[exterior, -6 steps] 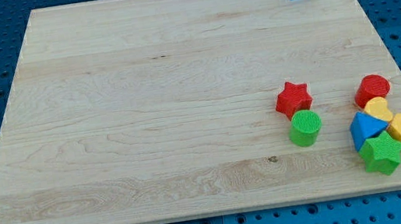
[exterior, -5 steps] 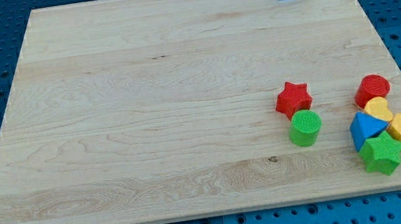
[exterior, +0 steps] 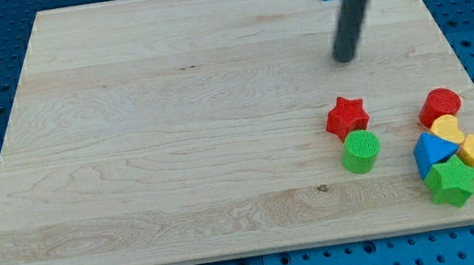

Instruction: Point your arm at the left side of the green circle

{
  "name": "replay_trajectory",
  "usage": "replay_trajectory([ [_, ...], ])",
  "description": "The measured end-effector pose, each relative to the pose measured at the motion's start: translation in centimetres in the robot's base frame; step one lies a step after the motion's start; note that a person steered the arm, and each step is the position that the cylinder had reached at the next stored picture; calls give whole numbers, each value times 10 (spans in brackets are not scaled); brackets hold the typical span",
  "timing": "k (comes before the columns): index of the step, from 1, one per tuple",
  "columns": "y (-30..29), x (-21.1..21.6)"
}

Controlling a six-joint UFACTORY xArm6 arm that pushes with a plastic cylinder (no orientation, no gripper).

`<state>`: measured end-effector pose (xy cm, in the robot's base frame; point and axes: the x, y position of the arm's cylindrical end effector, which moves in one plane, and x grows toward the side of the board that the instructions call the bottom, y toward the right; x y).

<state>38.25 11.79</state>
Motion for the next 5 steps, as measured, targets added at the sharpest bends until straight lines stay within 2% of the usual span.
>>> replay_trajectory([
  [1,-91,13],
  [2,-136,73],
  [3,-107,143],
  [4,-44,145],
  [5,-14,143],
])
